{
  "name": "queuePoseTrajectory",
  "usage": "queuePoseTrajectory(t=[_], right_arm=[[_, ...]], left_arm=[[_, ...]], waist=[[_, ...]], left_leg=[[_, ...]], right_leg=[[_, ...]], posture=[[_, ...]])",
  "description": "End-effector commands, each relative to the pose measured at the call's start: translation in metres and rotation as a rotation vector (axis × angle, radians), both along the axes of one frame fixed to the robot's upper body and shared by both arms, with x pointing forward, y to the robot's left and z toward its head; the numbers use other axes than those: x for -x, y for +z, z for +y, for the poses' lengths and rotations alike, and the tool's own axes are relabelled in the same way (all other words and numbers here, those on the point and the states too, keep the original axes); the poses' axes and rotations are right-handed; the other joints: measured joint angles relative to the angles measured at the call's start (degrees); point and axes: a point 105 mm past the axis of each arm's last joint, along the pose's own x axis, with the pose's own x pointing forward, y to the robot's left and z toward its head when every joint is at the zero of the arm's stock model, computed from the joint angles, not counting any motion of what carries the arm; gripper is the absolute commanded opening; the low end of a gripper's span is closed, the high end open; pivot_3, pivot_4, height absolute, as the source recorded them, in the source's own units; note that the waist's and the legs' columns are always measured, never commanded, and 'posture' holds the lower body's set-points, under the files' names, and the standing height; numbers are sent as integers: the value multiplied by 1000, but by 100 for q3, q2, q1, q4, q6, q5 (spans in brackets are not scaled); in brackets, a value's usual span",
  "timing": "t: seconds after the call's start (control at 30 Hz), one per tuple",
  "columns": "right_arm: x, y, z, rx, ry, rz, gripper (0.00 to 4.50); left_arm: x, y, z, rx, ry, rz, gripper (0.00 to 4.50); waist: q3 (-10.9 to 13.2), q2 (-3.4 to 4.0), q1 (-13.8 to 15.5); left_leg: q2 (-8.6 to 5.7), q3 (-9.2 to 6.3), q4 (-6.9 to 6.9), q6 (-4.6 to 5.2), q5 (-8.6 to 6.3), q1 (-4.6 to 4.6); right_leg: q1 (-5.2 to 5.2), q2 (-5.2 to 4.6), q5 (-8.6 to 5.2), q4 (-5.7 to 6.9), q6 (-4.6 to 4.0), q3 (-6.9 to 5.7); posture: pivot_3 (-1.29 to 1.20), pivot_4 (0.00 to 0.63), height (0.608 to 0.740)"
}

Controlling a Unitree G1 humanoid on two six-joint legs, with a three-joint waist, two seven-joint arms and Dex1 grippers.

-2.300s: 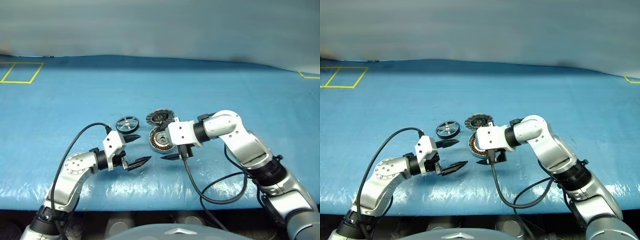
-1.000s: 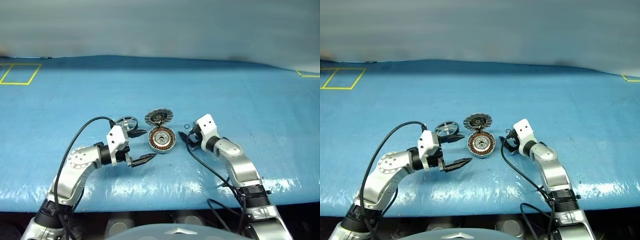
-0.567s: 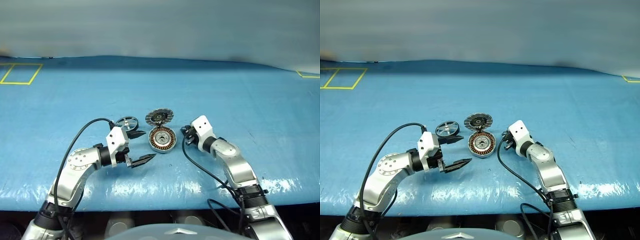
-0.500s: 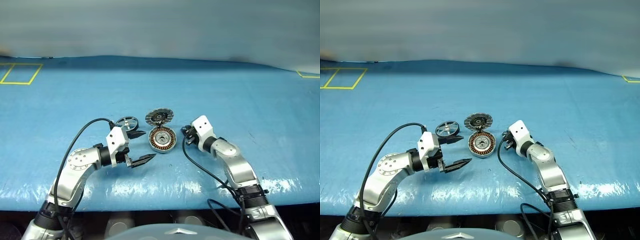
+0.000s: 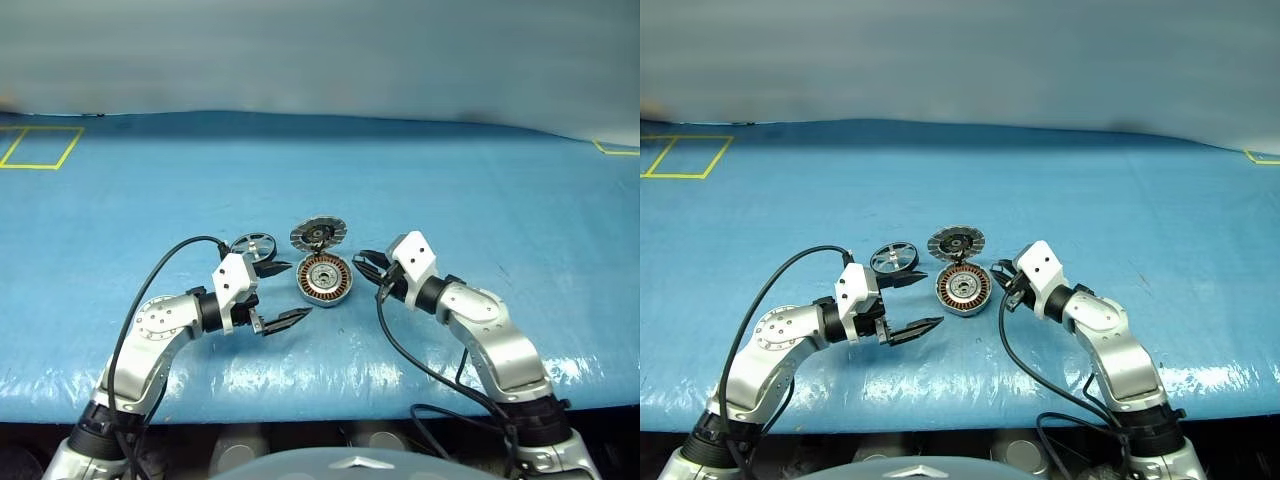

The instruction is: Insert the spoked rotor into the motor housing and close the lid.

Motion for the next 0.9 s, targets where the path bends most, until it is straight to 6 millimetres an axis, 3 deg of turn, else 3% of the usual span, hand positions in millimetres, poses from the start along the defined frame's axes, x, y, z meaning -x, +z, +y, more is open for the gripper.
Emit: queuePoseTrajectory(t=[0.03,0.17,0.37,0.6,0.9], right_arm=[[11,12,14,-19,91,-15,646],[13,25,33,-53,167,-38,646],[0,8,50,19,199,-27,646],[-14,-9,51,65,190,9,646],[-12,-15,48,97,216,23,646]], left_arm=[[1,4,-3,11,-19,-16,4500],[-1,3,-2,11,-6,-17,4500],[-2,1,1,0,13,-18,4500],[1,-1,4,-2,41,-13,4500],[5,-3,7,-2,60,-7,4500]], waist=[[0,0,-6],[0,0,-12],[0,0,-2],[1,0,3],[1,0,-1]], left_leg=[[1,1,0,0,0,1],[1,2,3,0,0,1],[0,1,-1,0,0,-1],[0,1,-2,0,0,-3],[0,0,-1,0,0,-3]], right_leg=[[0,0,0,0,0,0],[-1,1,0,3,0,1],[-3,0,0,0,0,0],[-5,-2,1,-1,1,0],[-5,-2,1,0,0,-1]], posture=[[0,150,740],[0,150,740],[0,150,740],[0,150,740],[0,150,740]])
